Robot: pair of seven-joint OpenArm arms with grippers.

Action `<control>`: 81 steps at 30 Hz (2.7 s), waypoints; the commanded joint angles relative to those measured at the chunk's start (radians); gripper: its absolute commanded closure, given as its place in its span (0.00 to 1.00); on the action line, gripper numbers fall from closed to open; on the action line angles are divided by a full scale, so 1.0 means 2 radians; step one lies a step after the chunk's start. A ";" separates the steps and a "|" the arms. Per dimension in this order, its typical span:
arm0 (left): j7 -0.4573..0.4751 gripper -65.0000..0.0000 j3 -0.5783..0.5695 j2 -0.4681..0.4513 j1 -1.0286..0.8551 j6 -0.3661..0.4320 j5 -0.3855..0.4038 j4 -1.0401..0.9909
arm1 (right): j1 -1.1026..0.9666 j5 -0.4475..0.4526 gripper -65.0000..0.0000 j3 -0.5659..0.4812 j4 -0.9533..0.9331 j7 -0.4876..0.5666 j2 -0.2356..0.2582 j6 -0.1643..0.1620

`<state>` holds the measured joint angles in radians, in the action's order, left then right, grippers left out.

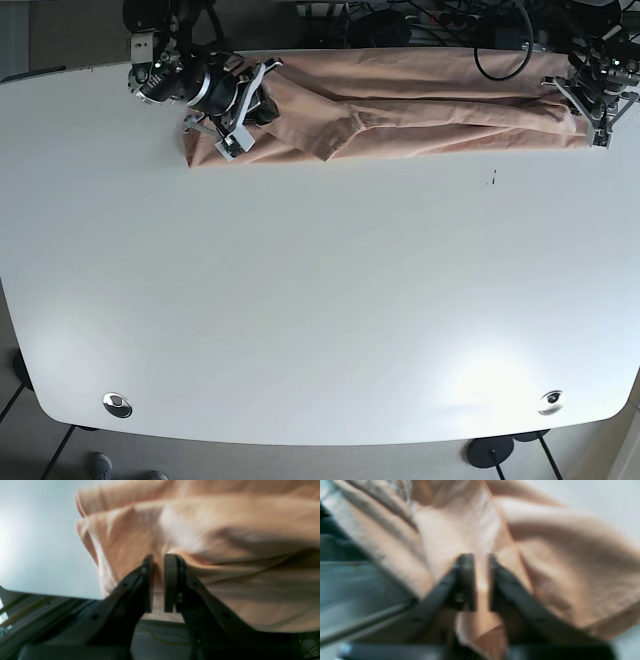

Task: Fold the T-shirt properly
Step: 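Lower the folded strip onto the table with both grippers and release, then grasp the strip end with the left gripper and fold it toward the right gripper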

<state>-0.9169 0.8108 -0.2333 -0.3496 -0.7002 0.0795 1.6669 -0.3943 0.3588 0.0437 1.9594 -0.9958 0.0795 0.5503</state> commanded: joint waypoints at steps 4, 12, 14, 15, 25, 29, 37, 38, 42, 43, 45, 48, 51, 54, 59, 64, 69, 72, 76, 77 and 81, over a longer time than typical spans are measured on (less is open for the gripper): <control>0.055 0.97 -0.005 -0.009 0.010 0.001 -0.004 -0.052 | 0.022 -0.016 0.92 0.005 -0.078 0.050 0.010 0.002; 0.059 0.97 -0.063 -0.017 0.122 0.001 -0.030 -0.158 | 0.112 -0.015 0.92 0.059 -0.226 0.106 0.052 0.004; 0.059 0.97 -0.075 -0.017 0.138 0.001 -0.030 -0.163 | 0.143 -0.013 0.92 0.061 -0.254 0.113 0.069 0.004; 0.059 0.97 -0.079 -0.017 0.143 0.001 -0.029 -0.163 | 0.151 -0.013 0.92 0.061 -0.264 0.121 0.072 0.004; -0.008 0.75 -0.078 -0.016 0.180 0.001 0.004 -0.060 | 0.172 -0.013 0.92 0.062 -0.254 0.131 0.076 0.004; -0.035 0.54 -0.063 -0.034 0.185 0.001 0.093 -0.054 | 0.172 -0.012 0.92 0.062 -0.253 0.131 0.066 0.004; -0.032 0.50 -0.028 -0.079 0.204 0.001 0.159 -0.202 | 0.172 -0.012 0.92 0.061 -0.256 0.131 0.063 0.004; -0.031 0.50 -0.028 -0.084 0.204 0.001 0.175 -0.215 | 0.172 -0.012 0.92 0.061 -0.256 0.131 0.063 0.004; -0.031 0.50 -0.030 -0.096 0.203 0.001 0.208 -0.259 | 0.172 -0.012 0.92 0.061 -0.256 0.131 0.062 0.004; -0.031 0.50 -0.031 -0.096 0.203 0.001 0.208 -0.264 | 0.172 -0.012 0.92 0.061 -0.256 0.131 0.062 0.004; -0.031 0.50 -0.031 -0.096 0.203 0.001 0.208 -0.275 | 0.172 -0.012 0.92 0.062 -0.256 0.131 0.062 0.004; -0.031 0.51 -0.031 -0.096 0.203 0.001 0.207 -0.298 | 0.172 -0.012 0.92 0.063 -0.256 0.131 0.062 0.004; -0.031 0.54 -0.068 -0.096 0.203 0.001 0.206 -0.304 | 0.172 -0.012 0.92 0.063 -0.256 0.131 0.062 0.004; -0.031 0.85 -0.086 -0.095 0.203 0.001 0.207 -0.304 | 0.172 -0.012 0.92 0.064 -0.256 0.131 0.055 0.004; -0.018 0.97 -0.089 -0.092 0.197 0.001 0.207 -0.245 | 0.172 -0.012 0.92 0.064 -0.256 0.131 0.051 0.004; -0.021 0.97 -0.097 -0.044 0.148 0.001 0.206 -0.067 | 0.172 -0.012 0.92 0.064 -0.254 0.131 0.051 0.004; -0.021 0.97 -0.226 0.010 0.121 0.001 0.206 0.045 | 0.172 -0.012 0.92 0.064 -0.254 0.131 0.051 0.003; -0.018 0.97 -0.279 0.040 0.123 0.001 0.207 0.043 | 0.172 -0.012 0.92 0.064 -0.254 0.131 0.051 0.003; -0.017 0.97 -0.338 0.076 0.147 0.001 0.207 0.038 | 0.172 -0.012 0.92 0.064 -0.253 0.131 0.051 0.003; -0.017 0.97 -0.347 0.081 0.150 0.001 0.207 0.030 | 0.172 -0.012 0.92 0.064 -0.253 0.131 0.051 0.003; -0.017 0.97 -0.356 0.108 0.172 0.001 0.207 0.001 | 0.172 -0.012 0.92 0.064 -0.253 0.131 0.051 0.003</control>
<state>-0.9798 0.0990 -0.0151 -0.0250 -0.6964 0.4671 1.6417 -0.0521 0.3622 0.1711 1.4456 -0.7029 0.1768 0.5579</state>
